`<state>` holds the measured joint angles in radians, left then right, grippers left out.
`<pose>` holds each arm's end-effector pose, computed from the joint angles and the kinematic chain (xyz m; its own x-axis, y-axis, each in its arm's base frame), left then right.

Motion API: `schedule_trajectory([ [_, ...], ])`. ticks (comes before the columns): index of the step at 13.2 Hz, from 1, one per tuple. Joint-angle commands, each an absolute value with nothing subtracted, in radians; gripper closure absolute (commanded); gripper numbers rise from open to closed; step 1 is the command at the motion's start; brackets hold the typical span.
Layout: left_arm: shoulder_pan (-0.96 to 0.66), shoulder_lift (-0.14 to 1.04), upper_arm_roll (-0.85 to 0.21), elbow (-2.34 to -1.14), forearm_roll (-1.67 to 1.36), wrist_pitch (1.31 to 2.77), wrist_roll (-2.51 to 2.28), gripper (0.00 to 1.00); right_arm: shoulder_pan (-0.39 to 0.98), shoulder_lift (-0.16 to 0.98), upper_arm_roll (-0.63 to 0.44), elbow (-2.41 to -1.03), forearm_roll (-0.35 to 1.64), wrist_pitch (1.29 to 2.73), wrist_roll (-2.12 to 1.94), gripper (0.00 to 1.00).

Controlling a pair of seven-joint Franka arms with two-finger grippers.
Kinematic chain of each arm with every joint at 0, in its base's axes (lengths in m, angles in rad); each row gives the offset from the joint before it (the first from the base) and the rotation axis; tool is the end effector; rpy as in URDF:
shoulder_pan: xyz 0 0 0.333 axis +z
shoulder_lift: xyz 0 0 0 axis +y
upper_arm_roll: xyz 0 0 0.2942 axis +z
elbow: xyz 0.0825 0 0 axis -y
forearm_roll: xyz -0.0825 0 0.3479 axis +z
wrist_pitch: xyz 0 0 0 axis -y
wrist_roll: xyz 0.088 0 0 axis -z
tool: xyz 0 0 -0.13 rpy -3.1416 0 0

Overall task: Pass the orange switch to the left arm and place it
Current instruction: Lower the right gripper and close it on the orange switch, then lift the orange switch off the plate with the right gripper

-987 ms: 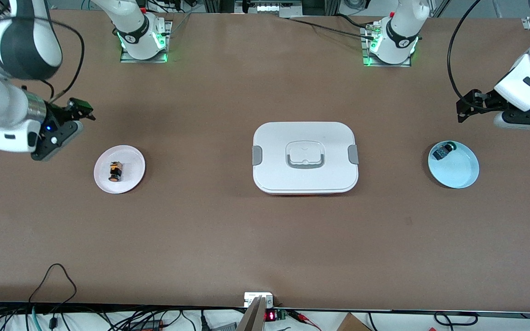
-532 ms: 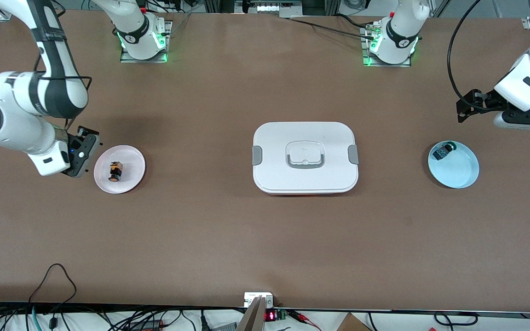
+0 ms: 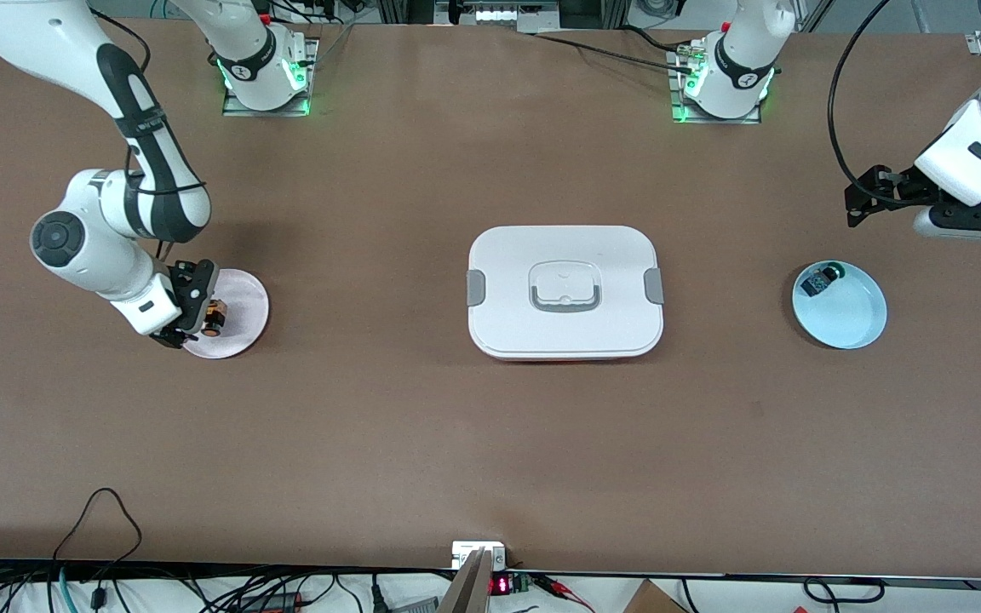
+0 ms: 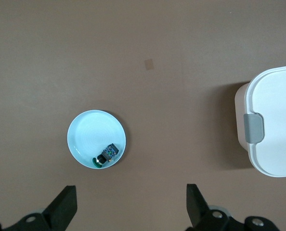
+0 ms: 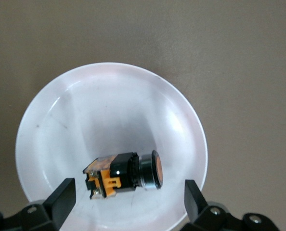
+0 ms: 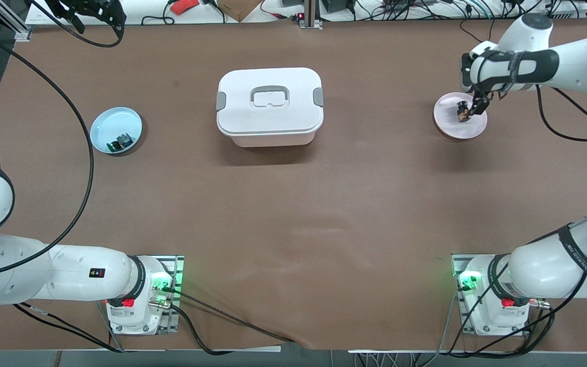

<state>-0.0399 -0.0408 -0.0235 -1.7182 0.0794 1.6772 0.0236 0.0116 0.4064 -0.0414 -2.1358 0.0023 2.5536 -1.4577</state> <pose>0.5127 -0.0232 0.5457 0.9955 -0.0952 -0.0024 -0.0951 -0.9923 -0.0798 0.5457 -0.0166 0.2011 0.1409 0.9899 -0.0136 0.9900 -0.1408 0.0134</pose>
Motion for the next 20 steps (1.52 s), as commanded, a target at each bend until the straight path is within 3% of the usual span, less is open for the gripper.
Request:
schedule_trajectory([
  [1,-0.049,-0.035,-0.020,-1.697,0.095,1.660,0.009,0.00,-0.002,0.394,-0.029,-2.167,-0.008,2.585,-1.486,0.00],
  [20,-0.049,-0.035,-0.020,-1.697,0.095,1.660,0.009,0.00,-0.018,0.431,-0.025,-2.220,0.008,2.701,-1.496,0.03],
])
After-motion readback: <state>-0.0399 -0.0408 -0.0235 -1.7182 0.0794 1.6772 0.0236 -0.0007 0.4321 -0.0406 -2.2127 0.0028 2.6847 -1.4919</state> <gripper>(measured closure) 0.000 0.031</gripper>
